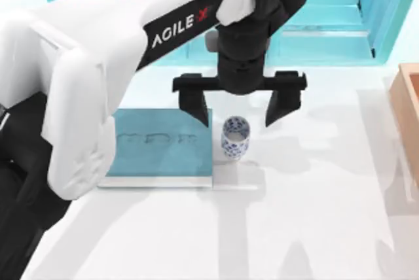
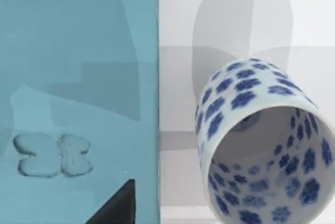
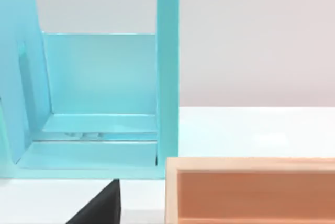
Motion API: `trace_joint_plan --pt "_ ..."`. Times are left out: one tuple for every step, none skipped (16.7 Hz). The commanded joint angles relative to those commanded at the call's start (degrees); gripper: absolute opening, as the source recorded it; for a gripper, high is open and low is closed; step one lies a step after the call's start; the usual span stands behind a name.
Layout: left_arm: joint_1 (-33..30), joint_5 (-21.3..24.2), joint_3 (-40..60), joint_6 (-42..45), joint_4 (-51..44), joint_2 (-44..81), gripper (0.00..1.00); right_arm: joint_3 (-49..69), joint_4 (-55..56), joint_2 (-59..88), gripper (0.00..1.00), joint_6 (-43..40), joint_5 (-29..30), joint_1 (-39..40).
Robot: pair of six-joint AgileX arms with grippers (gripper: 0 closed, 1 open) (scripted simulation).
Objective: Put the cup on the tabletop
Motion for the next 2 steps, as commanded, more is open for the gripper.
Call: trace_joint_plan --pt "0.00 0.00 0.00 0.00 0.00 0.00 1.00 0.00 0.00 0.00 1.00 0.00 0.00 0.00" --pt "0.00 0.00 0.00 0.00 0.00 0.00 1.00 0.00 0.00 0.00 1.00 0.00 0.00 0.00"
